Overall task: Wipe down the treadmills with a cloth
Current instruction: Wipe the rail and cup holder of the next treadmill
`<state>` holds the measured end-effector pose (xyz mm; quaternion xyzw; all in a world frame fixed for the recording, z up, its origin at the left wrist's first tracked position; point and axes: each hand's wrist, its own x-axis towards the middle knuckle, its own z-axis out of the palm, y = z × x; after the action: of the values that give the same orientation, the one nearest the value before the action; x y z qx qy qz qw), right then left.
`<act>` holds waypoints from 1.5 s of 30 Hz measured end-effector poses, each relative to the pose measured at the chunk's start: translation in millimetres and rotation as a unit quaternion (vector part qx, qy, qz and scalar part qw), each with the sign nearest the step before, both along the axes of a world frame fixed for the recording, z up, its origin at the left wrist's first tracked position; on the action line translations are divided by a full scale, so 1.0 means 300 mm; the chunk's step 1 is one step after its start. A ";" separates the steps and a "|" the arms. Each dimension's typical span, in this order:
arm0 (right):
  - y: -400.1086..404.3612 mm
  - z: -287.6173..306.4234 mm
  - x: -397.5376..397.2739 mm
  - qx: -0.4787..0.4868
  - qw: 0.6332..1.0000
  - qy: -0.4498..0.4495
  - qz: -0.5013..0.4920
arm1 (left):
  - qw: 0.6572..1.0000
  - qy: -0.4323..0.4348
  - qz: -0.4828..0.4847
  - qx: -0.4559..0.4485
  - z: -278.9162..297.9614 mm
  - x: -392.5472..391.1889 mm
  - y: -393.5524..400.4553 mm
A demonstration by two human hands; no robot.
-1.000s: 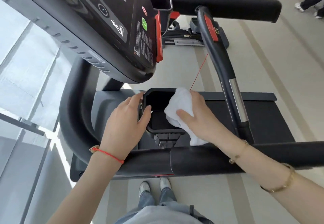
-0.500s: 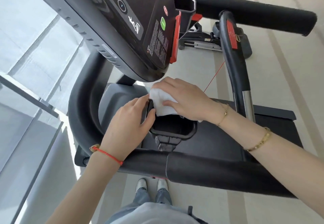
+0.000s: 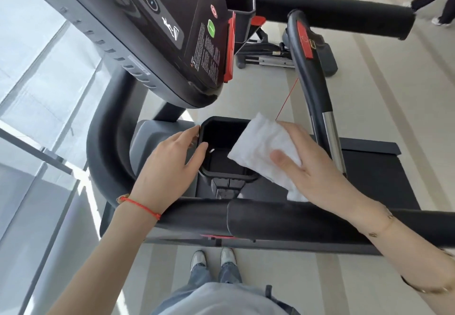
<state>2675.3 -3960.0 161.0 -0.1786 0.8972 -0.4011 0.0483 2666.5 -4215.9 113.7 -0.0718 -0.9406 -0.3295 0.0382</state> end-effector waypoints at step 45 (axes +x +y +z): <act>-0.076 -0.041 0.020 0.229 0.962 0.060 0.138 | 1.000 0.013 -0.009 0.018 0.008 0.042 -0.011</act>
<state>2681.2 -3982.7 148.7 -0.3090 0.9329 -0.1624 0.0889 2679.0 -4219.4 116.3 -0.0840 -0.9334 -0.3453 0.0492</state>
